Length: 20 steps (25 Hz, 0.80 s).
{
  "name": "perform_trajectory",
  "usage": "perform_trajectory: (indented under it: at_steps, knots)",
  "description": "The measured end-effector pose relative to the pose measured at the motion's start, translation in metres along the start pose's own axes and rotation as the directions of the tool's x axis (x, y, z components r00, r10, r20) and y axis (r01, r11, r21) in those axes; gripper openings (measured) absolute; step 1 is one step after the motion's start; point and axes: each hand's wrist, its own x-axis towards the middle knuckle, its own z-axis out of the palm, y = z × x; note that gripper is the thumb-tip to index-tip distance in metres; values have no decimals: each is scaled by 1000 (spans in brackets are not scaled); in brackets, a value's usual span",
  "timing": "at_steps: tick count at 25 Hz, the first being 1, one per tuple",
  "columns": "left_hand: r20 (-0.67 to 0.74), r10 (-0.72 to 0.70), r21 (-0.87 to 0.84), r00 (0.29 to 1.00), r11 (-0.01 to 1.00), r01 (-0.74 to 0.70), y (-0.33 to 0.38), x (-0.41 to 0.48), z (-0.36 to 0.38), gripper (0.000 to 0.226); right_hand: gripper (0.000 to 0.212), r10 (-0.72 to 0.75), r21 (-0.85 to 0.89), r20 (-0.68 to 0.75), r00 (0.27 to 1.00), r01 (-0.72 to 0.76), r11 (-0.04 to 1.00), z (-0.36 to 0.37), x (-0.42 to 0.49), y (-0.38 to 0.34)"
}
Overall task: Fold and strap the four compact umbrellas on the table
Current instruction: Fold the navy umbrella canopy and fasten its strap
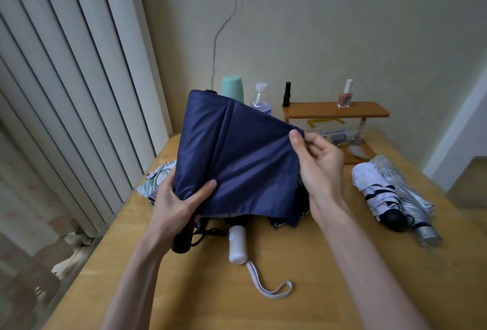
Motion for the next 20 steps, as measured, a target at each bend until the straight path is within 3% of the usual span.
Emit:
perform_trajectory:
  at_steps: [2, 5, 7, 11, 13, 16, 18, 20]
  knots:
    - [0, 0, 8, 1000, 1000, 0, 0, 0, 0, 44, 11, 29, 24, 11, 1000, -30, 999, 0, 2, -1]
    - [12, -9, 23, 1000, 1000, 9, -3, 1, -2, 45, 25, 52, 69, 204, 978, -68, 995, -5, 6, -5]
    - [27, -23, 47, 999, 999, 22, -4, 2, -6, 46, 32, 13, -60, 342, 940, 8, 998, -14, 10, -8]
    - [87, -40, 100, 995, 995, 31, -3, 1, -19, 50, 5, 39, -318, 524, 851, 153, 935, -30, 18, -13]
    - [91, -30, 117, 995, 993, 19, -2, 1, -22, 49, 17, 78, -397, 531, 844, 166, 903, -35, 20, -15]
    - [67, -10, 122, 998, 993, 2, -4, 3, -19, 47, 26, 52, -447, 454, 889, 177, 877, -41, 23, -18]
    - [47, -2, 93, 999, 996, -3, -7, 5, -13, 48, 26, 6, -397, 383, 924, 158, 904, -40, 24, -15]
    - [21, -5, 50, 1000, 999, 4, -7, 5, -3, 48, 31, 56, -213, 294, 954, 9, 977, -32, 20, -11]
